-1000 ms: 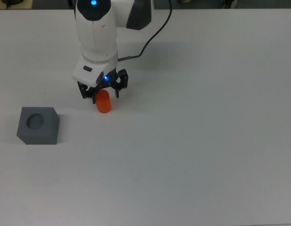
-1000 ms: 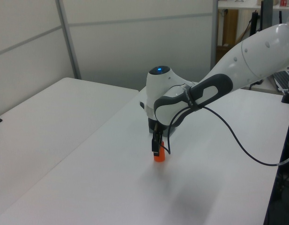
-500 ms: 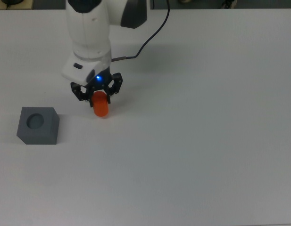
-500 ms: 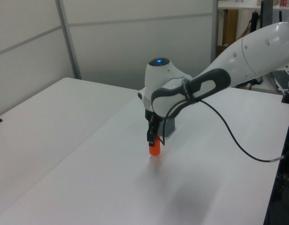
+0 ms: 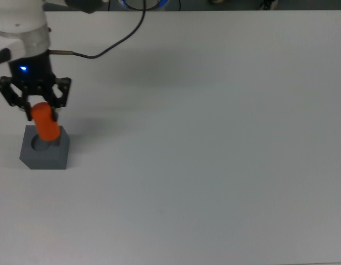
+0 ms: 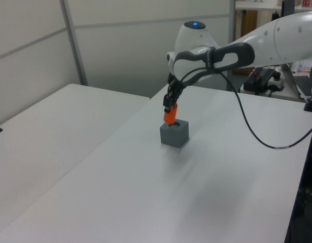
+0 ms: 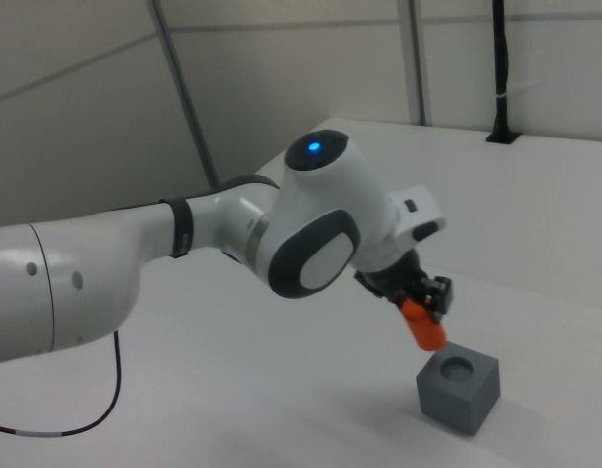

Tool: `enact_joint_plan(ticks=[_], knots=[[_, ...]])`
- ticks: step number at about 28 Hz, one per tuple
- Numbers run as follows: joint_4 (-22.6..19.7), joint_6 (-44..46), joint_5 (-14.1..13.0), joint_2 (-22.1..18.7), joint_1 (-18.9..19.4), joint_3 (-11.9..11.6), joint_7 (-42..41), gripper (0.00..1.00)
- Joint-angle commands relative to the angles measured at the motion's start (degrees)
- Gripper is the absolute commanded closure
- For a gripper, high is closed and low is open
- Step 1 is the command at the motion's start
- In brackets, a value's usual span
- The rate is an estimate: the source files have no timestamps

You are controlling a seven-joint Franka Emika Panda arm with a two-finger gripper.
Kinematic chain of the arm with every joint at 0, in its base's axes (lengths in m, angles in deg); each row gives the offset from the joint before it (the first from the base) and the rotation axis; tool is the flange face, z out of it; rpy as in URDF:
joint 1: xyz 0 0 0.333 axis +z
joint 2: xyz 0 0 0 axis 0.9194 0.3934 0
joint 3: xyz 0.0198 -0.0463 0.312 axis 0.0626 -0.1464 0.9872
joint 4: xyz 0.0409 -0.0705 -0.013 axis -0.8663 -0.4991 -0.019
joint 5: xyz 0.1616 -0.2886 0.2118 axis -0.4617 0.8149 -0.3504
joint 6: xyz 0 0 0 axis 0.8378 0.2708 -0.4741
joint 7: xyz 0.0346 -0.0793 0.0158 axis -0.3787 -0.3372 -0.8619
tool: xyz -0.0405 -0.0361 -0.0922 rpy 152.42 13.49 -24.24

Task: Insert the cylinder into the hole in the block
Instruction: 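Lift the orange cylinder and carry it over the grey block's hole, then lower the cylinder into the hole of the grey block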

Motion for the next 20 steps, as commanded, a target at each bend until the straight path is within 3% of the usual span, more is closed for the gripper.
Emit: enact_joint_plan(ticks=[1,7,20], knots=[[2.26,-0.9,-1.13,2.54,-1.26,0.05,0.22,0.88],[3.58,-1.17,-0.6,6.93,-2.66,0.05,0.13,0.88],[4.29,-1.25,-0.51,7.64,-2.67,0.05,-0.13,0.84]])
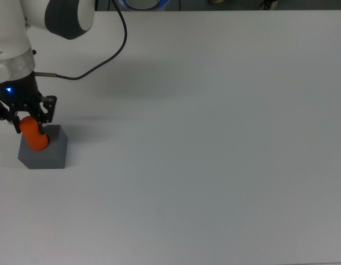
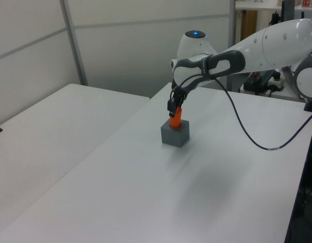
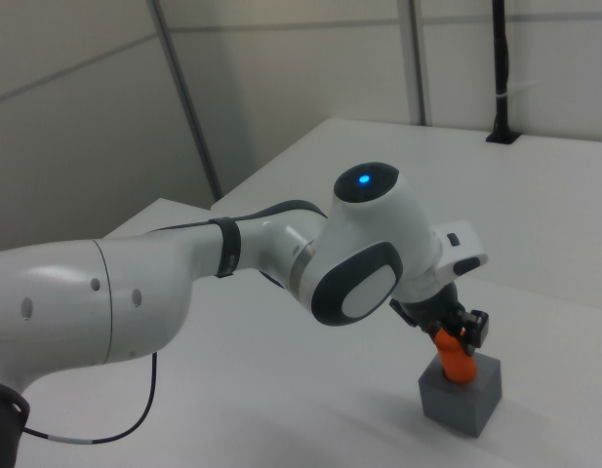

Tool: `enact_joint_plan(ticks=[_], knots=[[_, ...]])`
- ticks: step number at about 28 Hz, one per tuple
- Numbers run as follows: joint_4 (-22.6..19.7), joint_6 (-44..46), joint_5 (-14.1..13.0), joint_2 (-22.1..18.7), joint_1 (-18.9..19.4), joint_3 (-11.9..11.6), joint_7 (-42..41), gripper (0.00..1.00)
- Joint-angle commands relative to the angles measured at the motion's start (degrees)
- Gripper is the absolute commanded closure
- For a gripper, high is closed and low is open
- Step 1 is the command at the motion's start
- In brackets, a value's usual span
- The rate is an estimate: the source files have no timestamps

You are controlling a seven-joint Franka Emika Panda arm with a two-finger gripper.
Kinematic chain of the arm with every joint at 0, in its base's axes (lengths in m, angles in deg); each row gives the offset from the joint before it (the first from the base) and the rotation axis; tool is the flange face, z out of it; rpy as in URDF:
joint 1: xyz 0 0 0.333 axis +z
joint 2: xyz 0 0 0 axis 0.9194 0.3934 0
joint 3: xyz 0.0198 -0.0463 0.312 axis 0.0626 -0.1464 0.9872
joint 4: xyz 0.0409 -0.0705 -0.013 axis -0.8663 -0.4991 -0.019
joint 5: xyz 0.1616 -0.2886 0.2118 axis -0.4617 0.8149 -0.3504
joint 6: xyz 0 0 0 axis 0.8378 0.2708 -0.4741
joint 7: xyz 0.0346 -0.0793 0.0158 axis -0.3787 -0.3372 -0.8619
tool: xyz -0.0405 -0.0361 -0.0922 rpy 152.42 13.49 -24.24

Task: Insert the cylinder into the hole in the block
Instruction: 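Lower the cylinder into the hole of the grey block, then open the gripper and raise it away from the cylinder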

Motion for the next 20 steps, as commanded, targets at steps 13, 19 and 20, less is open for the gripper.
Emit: enact_joint_plan(ticks=[13,19,20], knots=[[4.95,14.08,-0.32,-3.65,0.46,0.45,0.4,0.0],[8.13,25.71,0.29,-6.47,0.73,0.62,0.4,0.0],[8.04,25.99,0.47,-6.74,0.73,0.71,0.4,0.0]])
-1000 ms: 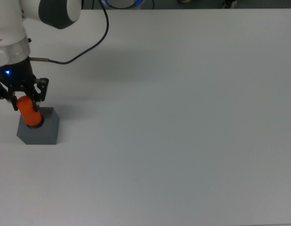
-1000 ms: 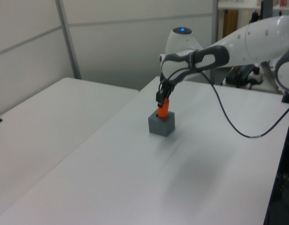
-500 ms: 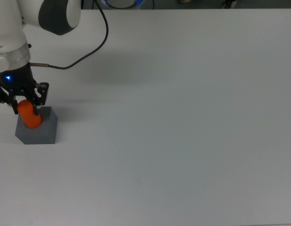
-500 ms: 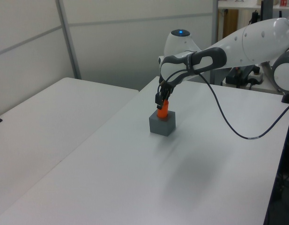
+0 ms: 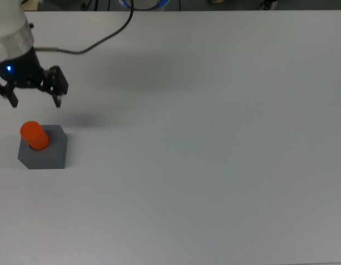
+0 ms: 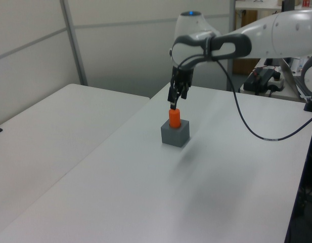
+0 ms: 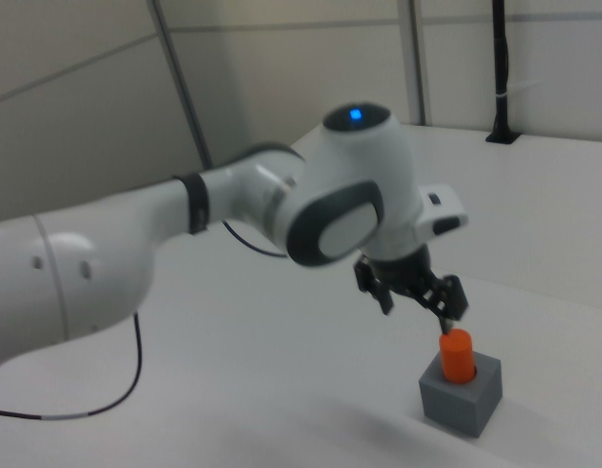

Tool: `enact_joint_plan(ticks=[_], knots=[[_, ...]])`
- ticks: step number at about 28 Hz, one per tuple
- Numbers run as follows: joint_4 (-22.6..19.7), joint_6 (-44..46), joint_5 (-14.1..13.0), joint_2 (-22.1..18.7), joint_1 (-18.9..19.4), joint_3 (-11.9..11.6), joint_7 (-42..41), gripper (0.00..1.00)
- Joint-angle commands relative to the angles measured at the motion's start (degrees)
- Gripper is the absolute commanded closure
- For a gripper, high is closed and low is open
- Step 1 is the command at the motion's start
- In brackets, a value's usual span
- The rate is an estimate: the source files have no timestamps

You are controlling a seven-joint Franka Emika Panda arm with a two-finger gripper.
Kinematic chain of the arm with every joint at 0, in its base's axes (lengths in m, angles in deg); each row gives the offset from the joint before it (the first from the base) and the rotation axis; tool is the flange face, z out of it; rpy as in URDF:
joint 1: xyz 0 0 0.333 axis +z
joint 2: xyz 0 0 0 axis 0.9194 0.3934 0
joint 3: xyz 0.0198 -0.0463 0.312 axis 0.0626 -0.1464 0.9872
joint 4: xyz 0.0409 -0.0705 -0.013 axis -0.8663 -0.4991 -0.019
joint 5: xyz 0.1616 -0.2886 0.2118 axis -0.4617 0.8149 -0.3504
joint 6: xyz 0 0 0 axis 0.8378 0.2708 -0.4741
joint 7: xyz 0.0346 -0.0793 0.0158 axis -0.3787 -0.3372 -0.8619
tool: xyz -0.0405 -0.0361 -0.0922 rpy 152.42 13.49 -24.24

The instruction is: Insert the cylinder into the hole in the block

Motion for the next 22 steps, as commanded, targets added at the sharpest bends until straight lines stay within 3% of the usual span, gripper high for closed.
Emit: enact_joint_plan(ticks=[1,7,22], knots=[[0.84,5.51,0.55,-2.94,0.33,0.12,0.4,0.0],[0.75,5.69,2.66,-2.94,0.42,0.12,0.4,0.0],[0.75,6.66,3.45,-2.85,0.25,-0.41,0.31,0.0]])
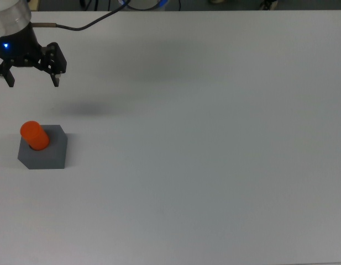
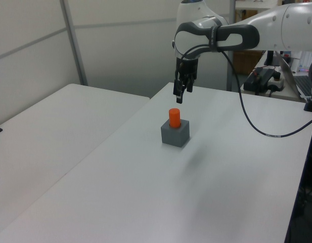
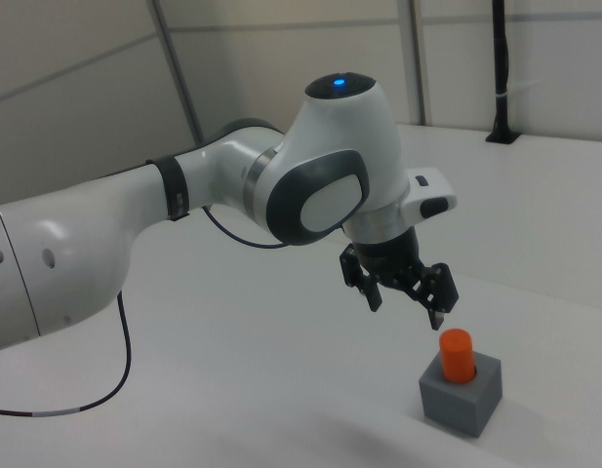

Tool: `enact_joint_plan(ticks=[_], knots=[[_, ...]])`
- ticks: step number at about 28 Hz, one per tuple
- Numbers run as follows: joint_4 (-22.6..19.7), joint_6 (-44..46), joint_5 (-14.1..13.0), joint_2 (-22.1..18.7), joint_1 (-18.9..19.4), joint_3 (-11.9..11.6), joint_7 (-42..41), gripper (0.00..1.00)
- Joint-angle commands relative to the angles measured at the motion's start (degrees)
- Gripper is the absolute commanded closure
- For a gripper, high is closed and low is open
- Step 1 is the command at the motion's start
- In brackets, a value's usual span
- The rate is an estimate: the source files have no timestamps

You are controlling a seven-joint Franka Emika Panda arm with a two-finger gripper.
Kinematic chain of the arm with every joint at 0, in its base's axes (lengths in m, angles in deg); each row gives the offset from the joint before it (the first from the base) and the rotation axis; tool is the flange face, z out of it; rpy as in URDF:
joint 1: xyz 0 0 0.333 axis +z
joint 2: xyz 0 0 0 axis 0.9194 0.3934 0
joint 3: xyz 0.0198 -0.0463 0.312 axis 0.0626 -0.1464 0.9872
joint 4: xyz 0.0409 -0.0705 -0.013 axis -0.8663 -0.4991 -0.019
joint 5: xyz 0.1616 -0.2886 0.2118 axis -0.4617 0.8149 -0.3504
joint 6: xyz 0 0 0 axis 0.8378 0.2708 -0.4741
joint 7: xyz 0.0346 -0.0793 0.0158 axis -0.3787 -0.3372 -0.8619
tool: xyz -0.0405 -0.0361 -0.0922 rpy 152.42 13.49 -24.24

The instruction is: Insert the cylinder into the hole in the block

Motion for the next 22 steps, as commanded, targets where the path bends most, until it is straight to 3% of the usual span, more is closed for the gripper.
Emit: enact_joint_plan(ticks=[1,22], knots=[[-0.09,1.46,0.91,-0.48,0.17,-0.25,0.31,0.0],[-0.27,1.37,0.91,-0.31,0.26,0.1,0.31,0.0]])
